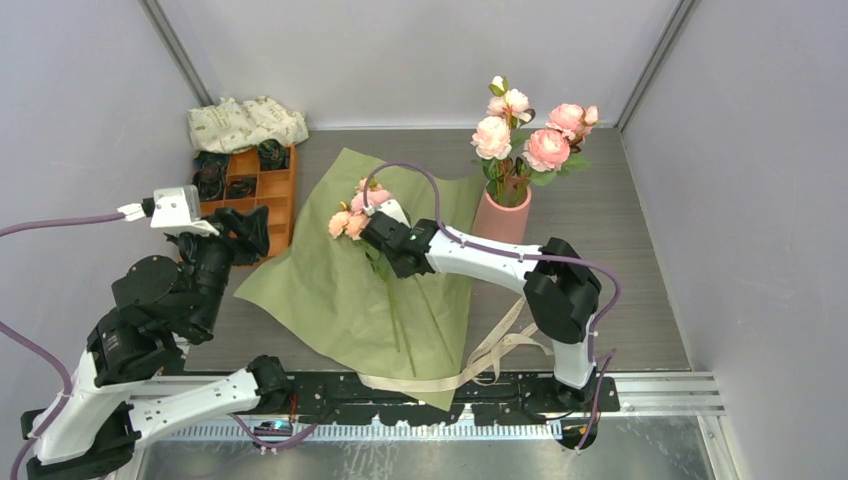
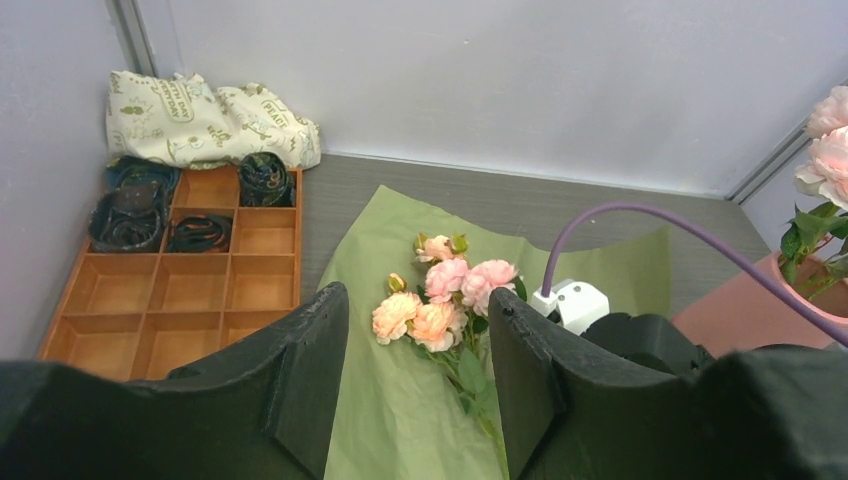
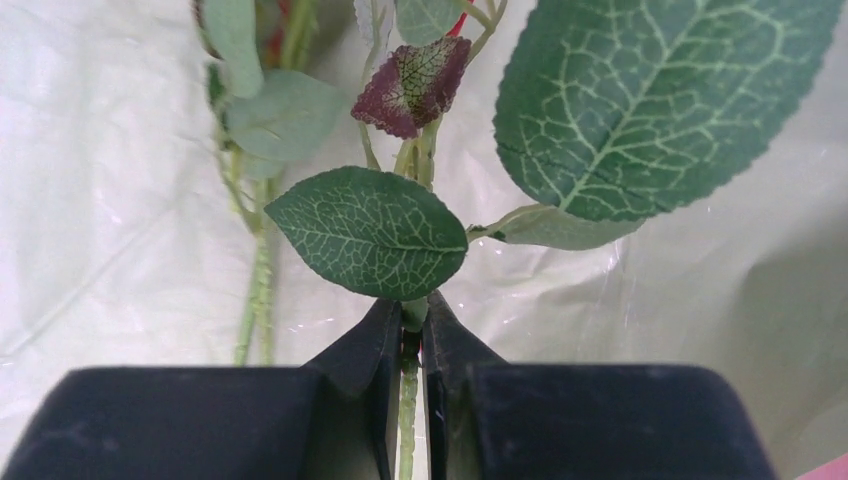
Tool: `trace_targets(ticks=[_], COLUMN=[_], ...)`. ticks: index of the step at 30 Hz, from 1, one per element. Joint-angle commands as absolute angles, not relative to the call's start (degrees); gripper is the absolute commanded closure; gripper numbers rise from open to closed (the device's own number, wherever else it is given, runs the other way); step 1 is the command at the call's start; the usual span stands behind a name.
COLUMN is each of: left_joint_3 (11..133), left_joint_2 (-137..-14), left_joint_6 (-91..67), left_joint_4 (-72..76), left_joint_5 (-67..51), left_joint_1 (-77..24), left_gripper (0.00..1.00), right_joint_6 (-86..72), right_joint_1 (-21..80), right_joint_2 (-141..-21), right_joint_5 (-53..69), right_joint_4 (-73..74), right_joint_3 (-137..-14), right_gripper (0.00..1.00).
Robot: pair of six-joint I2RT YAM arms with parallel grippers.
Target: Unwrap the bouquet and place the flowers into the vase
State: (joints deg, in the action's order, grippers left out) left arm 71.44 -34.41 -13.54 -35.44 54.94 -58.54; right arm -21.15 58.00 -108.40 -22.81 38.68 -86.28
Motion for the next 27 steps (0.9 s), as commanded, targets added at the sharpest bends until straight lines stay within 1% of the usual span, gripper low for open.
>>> trace_targets(ticks=[1, 3, 4, 6, 8, 11, 14, 21, 27], left_joint_3=[71.5, 71.5, 71.5, 71.5, 71.7, 72.0, 71.9, 71.8, 71.5], left_joint_2=[-35.5, -35.5, -35.4, -35.5, -35.7, -35.9, -35.8, -35.7, -36.4], left_joint_6=[-14.6, -14.6, -14.6, -14.6, -14.5, -14.5, -14.5, -14.5, -14.4], left_joint_4=[-32.8, -32.7, -32.6, -32.5, -32.5, -32.5, -32.5, -32.8, -32.3], left_joint_5=[54.2, 54.1, 54.1, 54.1, 54.0, 53.9, 53.7, 54.0, 54.1], left_joint_1=[-58.8, -58.7, -58.7, -58.8, -58.8, -58.8, -58.8, -58.8, -58.7], left_gripper=[0.46, 0.46, 0.46, 0.46, 0.46, 0.46, 0.46, 0.45, 0.46], right_joint_6=[-25.3, -26.3, -26.5, -26.4, -26.0, -25.5, -26.2, -26.6, -25.3], right_joint_1=[57.6, 57.3, 57.3, 57.2, 56.9, 55.8, 53.4, 47.8, 45.7], right_joint_2=[-107.7, -108.4, -108.6, -108.8, -109.5, -111.4, -114.6, -120.8, -124.7], right_joint_5=[-27.1, -27.6, -27.6, -28.5, -29.4, -29.0, -26.1, -23.9, -22.0], right_joint_4=[38.8, 39.6, 39.7, 40.1, 41.1, 42.3, 43.6, 44.4, 44.9], right_joint_3=[-84.7, -84.5, -84.6, -85.6, -87.7, -91.4, -94.7, -98.7, -102.4], right_gripper=[0.81, 0.57, 0.47, 0.37, 0.32, 0.31, 0.32, 0.38, 0.44])
